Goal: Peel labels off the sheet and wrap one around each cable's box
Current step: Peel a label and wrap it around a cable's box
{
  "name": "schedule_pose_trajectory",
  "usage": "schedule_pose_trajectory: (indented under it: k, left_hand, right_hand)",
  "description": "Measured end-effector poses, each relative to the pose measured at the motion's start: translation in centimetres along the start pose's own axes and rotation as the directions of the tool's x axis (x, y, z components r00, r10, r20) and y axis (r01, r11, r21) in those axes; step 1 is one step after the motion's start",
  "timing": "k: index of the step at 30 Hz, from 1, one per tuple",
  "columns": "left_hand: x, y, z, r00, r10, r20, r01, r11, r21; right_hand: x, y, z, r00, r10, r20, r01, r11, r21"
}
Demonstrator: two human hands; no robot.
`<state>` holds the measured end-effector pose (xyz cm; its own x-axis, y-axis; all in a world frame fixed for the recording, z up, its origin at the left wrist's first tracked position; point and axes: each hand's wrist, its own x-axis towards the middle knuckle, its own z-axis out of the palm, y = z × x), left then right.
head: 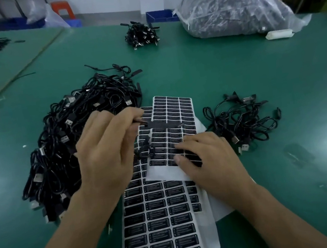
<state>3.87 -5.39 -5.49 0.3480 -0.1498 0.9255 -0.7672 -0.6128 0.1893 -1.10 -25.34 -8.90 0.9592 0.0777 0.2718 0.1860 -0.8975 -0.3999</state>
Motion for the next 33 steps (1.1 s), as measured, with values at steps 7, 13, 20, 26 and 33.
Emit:
schedule_pose_trajectory:
  k: [7, 13, 20, 26, 33]
  left_hand:
    - [-0.3, 1.2, 0.7, 0.958, 0.166, 0.232, -0.201, 0.971, 0.133]
    - [-1.1, 2.0, 1.7, 0.910, 0.025, 0.415, -0.071, 0.993, 0.096]
    - [-1.7, 1.6, 1.8, 0.863, -0.043, 0.504, -0.036, 0.989, 0.147]
    - [-1.7, 1.5, 1.9, 0.867, -0.105, 0.488, 0.057, 0.992, 0.113]
    - [-2.1, 1.5, 2.4, 0.867, 0.033, 0.498, -0.057, 0.998, 0.034]
  right_hand:
    - [0.4, -0.2, 0.0, 0.969, -0.220, 0.115, 0.217, 0.976, 0.038]
    - [0.2, 0.3, -0.1, 0.983, 0.012, -0.185, 0.061, 0.921, 0.386]
    - [0.2, 1.4, -0.3, 0.968, 0.108, -0.227, 0.095, 0.678, 0.729]
    - [0.3, 1.6, -0.6, 0.972, 0.158, -0.173, 0.040, 0.614, 0.788]
    - [-0.1, 1.2, -1.3, 0.979, 0.151, -0.134, 0.023, 0.577, 0.817]
